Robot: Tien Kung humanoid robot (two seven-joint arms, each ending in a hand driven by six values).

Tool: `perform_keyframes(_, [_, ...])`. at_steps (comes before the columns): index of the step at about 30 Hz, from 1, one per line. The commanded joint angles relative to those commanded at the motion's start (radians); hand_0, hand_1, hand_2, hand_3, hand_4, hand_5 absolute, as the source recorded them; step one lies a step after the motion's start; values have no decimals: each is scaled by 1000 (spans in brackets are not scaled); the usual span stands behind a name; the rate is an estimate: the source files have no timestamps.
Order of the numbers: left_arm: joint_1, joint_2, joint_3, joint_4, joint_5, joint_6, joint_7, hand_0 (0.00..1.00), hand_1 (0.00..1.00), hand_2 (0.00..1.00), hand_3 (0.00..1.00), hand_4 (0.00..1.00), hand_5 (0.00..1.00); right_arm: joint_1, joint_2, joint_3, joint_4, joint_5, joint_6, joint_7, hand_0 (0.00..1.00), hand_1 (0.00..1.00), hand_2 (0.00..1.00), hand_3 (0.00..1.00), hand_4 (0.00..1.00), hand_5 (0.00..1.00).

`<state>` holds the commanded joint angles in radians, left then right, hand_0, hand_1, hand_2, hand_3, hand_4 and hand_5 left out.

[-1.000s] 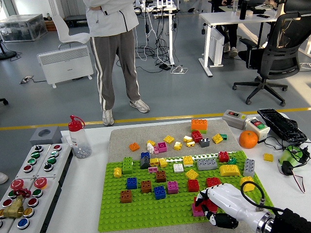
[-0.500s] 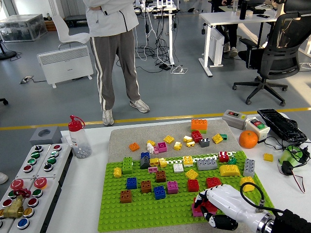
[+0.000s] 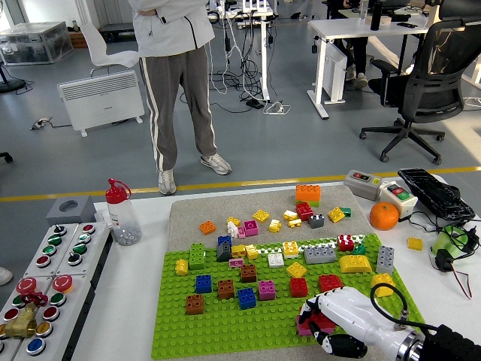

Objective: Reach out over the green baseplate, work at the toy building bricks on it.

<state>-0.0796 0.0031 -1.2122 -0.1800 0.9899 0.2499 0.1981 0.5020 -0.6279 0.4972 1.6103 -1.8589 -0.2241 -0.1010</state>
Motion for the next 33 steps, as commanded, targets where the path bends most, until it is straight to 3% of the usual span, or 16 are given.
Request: perform_keyframes(33, [-7,1,1,0,-4,0,-1,666,612,570,455,239,998,5,18,4,-13,0,4,-1,577,631,622,585,351,134])
